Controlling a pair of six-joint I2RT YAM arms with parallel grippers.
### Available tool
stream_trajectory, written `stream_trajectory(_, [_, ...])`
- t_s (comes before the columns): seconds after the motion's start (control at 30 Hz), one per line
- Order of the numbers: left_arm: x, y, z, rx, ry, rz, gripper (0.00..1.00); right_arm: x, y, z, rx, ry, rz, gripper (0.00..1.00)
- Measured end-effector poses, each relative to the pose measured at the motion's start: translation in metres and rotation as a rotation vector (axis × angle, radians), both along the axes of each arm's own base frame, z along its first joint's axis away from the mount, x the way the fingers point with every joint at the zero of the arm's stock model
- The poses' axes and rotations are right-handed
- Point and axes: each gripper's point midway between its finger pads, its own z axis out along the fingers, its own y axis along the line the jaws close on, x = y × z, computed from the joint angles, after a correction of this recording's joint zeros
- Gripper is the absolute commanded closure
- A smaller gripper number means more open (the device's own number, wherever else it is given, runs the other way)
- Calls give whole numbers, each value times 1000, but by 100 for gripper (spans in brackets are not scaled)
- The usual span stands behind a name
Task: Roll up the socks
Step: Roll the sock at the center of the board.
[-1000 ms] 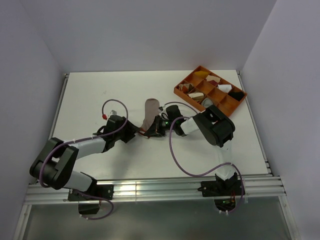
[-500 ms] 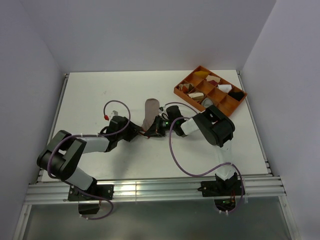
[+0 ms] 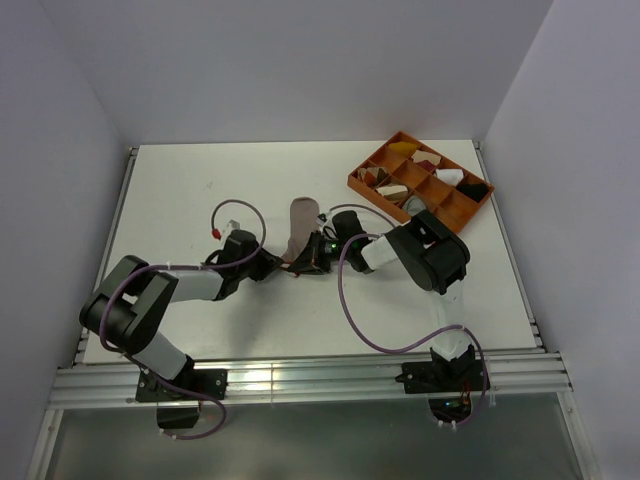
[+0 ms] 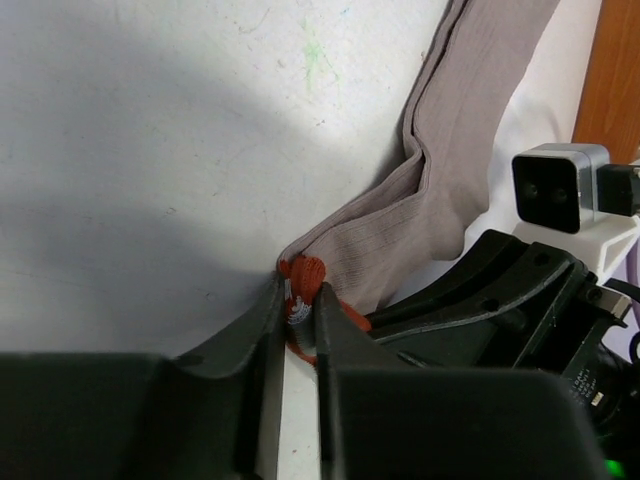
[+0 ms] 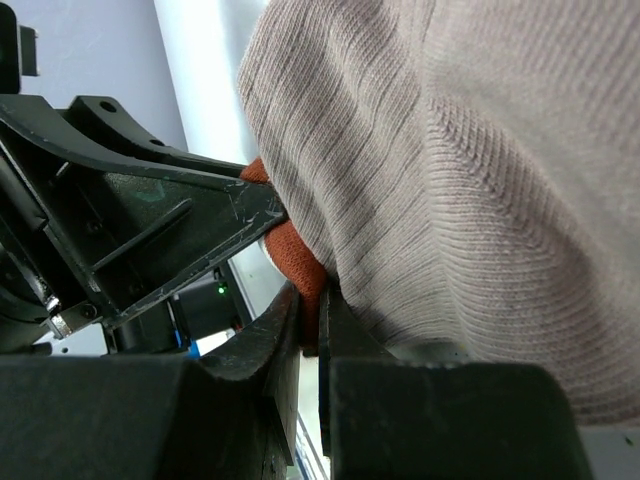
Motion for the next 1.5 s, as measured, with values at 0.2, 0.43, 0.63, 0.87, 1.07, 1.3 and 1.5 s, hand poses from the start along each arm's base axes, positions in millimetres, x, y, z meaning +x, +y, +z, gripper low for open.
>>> stream_trajectory(0.2, [2,-2,2,51,5,-22,100,3,-2,2,-34,-57,8,70])
stream_trajectory(0.43, [0,-7,4,160,19,-90,100,10,-13,19,-126,-236,1,56])
stream_trajectory(0.63, [-2,-8,5,241,30,-141,100,15,-26,48,-229,-482,-4,51])
stream_trajectory(0.87, [0,-12,6,308,52,-199,100,-1,-21,55,-381,-793,79,48])
stream_trajectory(1.07, [-2,-12,5,336,71,-227,100,-28,-15,33,-489,-940,188,48])
stream_trajectory(1.3, [-1,-15,4,345,90,-245,100,-16,-12,37,-582,-1098,160,48])
stream_trajectory(1.5, [-2,-17,4,339,99,-258,100,-23,-8,27,-644,-1161,214,49])
